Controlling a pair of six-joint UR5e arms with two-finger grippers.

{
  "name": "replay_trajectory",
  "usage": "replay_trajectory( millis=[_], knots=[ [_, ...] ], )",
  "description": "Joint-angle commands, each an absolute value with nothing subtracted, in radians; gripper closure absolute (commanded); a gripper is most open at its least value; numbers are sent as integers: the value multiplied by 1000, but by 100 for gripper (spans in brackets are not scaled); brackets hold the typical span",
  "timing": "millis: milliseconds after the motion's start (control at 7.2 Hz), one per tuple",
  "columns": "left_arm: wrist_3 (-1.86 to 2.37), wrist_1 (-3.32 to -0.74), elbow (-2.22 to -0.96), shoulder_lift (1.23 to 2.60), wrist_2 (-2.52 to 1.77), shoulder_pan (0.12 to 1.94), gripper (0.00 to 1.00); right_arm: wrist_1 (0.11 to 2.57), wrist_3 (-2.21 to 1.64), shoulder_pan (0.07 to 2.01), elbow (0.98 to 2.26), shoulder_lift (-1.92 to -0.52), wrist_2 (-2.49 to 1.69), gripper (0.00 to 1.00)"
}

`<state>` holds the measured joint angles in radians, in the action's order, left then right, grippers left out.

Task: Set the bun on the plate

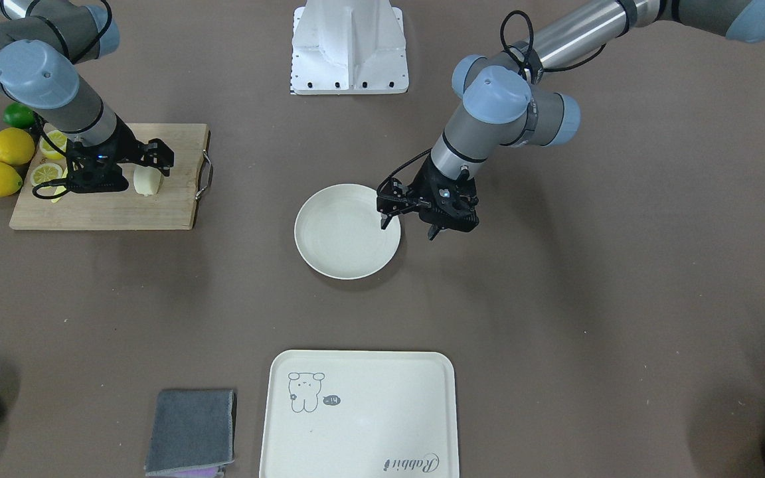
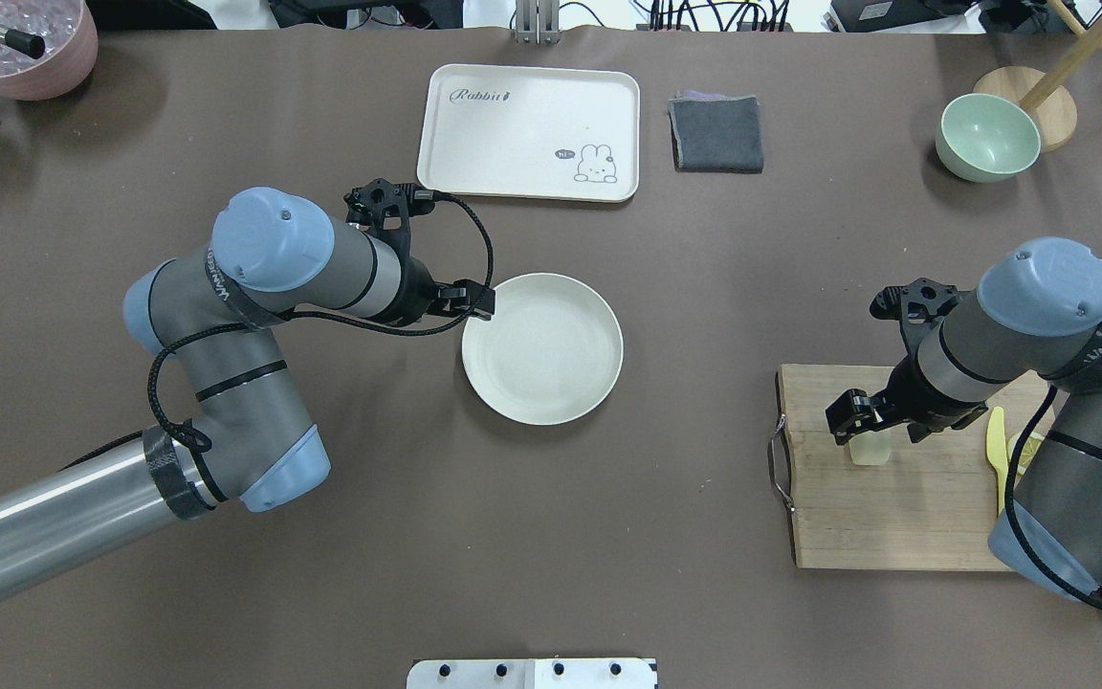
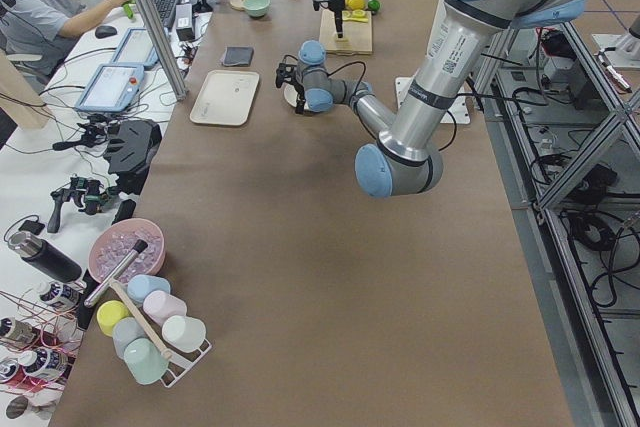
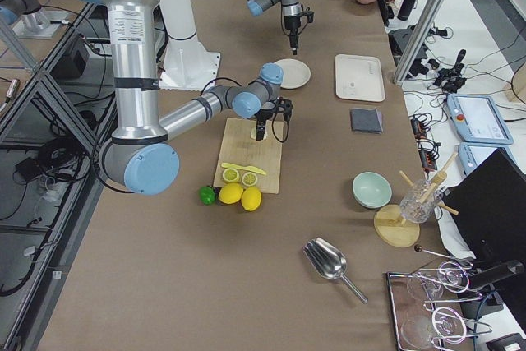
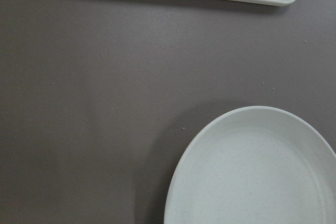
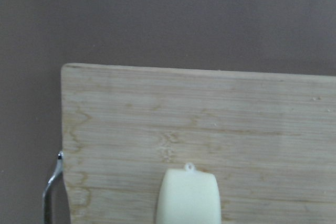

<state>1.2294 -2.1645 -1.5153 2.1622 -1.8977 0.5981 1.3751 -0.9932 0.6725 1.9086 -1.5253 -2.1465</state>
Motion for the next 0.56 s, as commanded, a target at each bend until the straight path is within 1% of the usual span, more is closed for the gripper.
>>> replay_trajectory(
  millis=[0,139,278,417],
  knots=[
    [1282,-2161,-1517,2152,-1879,594,3,1359,-1003,667,1898,-1526,-2141,35],
    [1282,-2161,-1517,2151,-1859,591,3,1359,-1003,667,1896,-1528,-2141,56],
    [1281,-2161,-1517,2151,-1856,589,3,1359,-1005,666,1896,-1523,-2140,73],
    [1281,-2161,-1516,2151,-1839,589,3,1359,-1005,666,1896,-1520,-2134,84]
  ],
)
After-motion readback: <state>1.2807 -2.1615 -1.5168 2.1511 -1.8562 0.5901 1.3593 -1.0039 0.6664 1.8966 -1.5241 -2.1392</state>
